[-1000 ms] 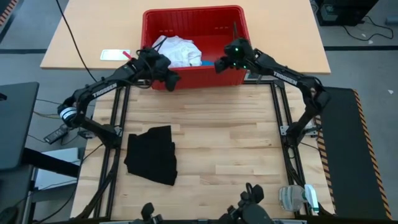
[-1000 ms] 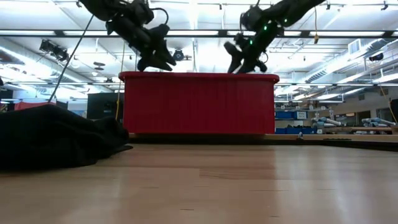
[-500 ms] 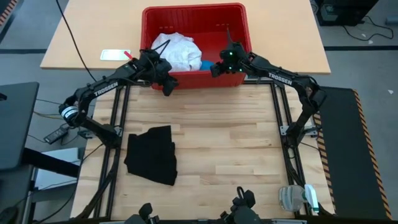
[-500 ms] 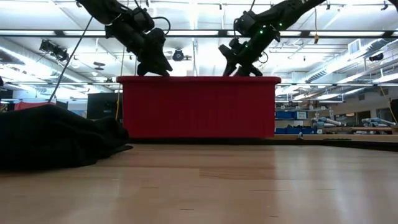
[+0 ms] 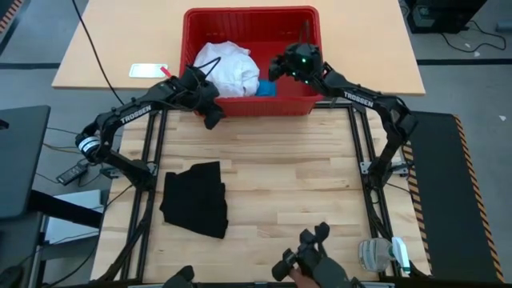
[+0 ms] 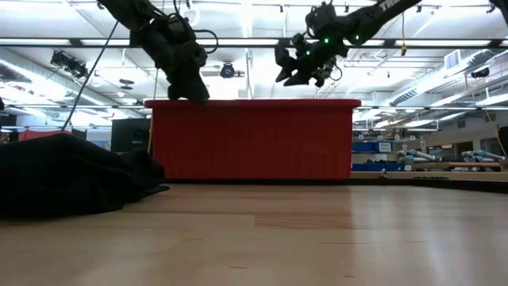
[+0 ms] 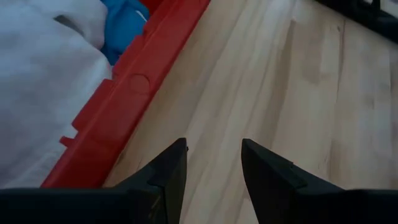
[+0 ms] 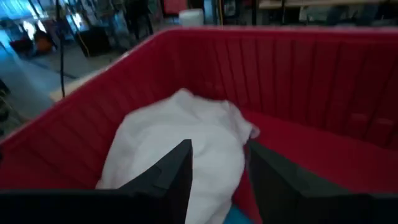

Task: Fold laundry
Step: Fold the white shirt

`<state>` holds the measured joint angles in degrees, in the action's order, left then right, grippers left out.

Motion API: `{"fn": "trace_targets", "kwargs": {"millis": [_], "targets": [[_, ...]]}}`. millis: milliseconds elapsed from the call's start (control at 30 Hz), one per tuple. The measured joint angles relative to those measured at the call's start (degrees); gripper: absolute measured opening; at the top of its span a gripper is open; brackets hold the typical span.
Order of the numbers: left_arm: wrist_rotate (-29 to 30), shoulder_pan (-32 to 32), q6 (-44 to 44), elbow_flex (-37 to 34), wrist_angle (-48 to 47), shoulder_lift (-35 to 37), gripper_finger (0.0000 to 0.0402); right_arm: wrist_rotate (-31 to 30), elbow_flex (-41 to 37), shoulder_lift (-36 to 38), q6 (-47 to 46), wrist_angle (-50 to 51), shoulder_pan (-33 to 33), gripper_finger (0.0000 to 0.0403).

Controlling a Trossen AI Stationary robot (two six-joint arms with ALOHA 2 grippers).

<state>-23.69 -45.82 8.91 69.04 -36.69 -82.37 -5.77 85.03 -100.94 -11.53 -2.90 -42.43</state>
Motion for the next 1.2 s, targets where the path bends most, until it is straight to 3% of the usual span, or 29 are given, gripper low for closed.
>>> {"fn": "trace_targets", "kwargs": {"millis": [267,500,700,967,1200], "targets": [[-2.8,0.6,2.93,-0.09,-0.43,-0.02,0.0155,9.16,-0.02,-7.05,2.3,-1.55,-0.54,0.0188],[-7.32,1.56,3.1,-0.26,-0.77,-0.06,0.0155,10.03,0.09,-12.8,7.55,-2.03,0.5,0.0225],[-10.47,3.45,2.65,-0.33,-0.21,-0.19,0.0155,9.75,0.04,-14.73,9.07,-1.17,1.09,0.0229],[-7.79,2.51,-3.33,-0.26,4.09,0.47,0.0155,10.72,0.09,-15.08,10.49,-0.82,1.22,0.0227],[-1.0,-2.42,-4.31,1.56,10.71,2.2,0.0155,10.89,0.07,-14.97,10.12,-0.96,1.42,0.0227]]}}
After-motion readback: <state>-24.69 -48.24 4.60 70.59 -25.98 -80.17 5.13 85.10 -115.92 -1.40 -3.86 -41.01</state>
